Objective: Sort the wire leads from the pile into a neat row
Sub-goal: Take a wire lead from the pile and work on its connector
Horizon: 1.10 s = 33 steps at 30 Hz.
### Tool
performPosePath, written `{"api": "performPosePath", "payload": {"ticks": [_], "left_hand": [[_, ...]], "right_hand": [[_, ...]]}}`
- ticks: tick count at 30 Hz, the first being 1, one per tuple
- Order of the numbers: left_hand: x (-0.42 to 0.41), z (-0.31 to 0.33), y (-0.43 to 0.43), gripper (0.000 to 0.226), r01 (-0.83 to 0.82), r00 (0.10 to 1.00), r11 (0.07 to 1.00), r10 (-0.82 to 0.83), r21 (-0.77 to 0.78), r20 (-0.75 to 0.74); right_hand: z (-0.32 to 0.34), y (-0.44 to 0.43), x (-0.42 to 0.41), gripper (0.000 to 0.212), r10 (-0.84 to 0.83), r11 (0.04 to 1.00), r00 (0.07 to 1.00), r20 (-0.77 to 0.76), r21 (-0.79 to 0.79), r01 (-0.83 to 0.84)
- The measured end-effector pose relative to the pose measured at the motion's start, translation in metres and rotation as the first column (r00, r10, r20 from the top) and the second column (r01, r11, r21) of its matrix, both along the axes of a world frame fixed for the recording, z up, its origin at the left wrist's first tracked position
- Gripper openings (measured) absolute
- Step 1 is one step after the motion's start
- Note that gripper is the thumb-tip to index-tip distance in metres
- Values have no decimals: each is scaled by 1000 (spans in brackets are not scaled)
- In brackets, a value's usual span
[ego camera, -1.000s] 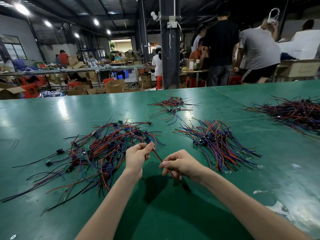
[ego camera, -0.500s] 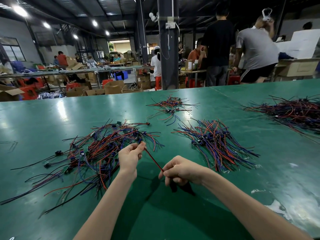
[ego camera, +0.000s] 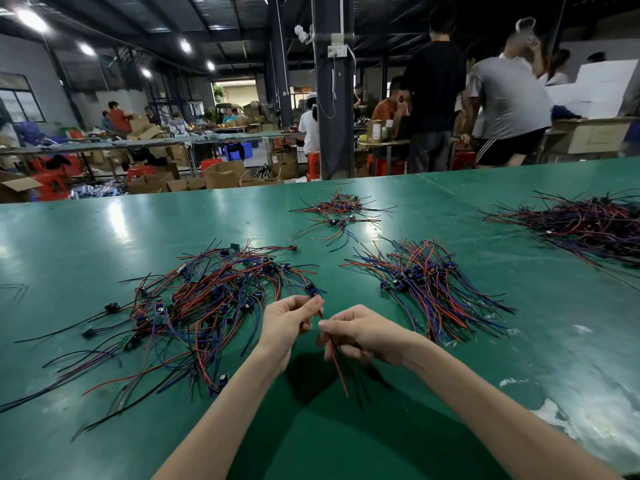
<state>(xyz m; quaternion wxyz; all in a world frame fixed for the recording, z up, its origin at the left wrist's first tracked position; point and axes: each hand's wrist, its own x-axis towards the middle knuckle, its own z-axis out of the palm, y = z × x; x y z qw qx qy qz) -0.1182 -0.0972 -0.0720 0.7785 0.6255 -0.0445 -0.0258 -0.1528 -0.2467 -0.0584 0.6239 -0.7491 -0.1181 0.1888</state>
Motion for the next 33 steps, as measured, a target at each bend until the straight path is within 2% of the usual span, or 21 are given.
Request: {"api": "performPosePath", "payload": {"ticks": [4, 14, 20, 26, 33], "left_hand": [[-4, -2, -6, 15, 64, 998, 997, -64, 41, 16], [0, -4, -1, 20, 35, 989, 987, -57, 159, 136], [16, -1, 13, 17, -146, 986, 989, 142, 33, 86], [32, -1, 33, 11, -313, 950, 949, 313, -25, 4], [34, -3, 35, 11, -362, 932, 932, 362, 2, 3]], "right_hand": [[-1, -2, 3, 26, -137, 984, 991, 1, 114, 136], [1, 2, 2, 25, -163, 978, 986, -47, 124, 167], [0, 7, -1, 26, -103, 993, 994, -41, 52, 105], [1, 10, -6, 26, -30, 999, 999, -30, -12, 29], [3, 8, -8, 36, -19, 994, 1000, 2, -110, 19]]}}
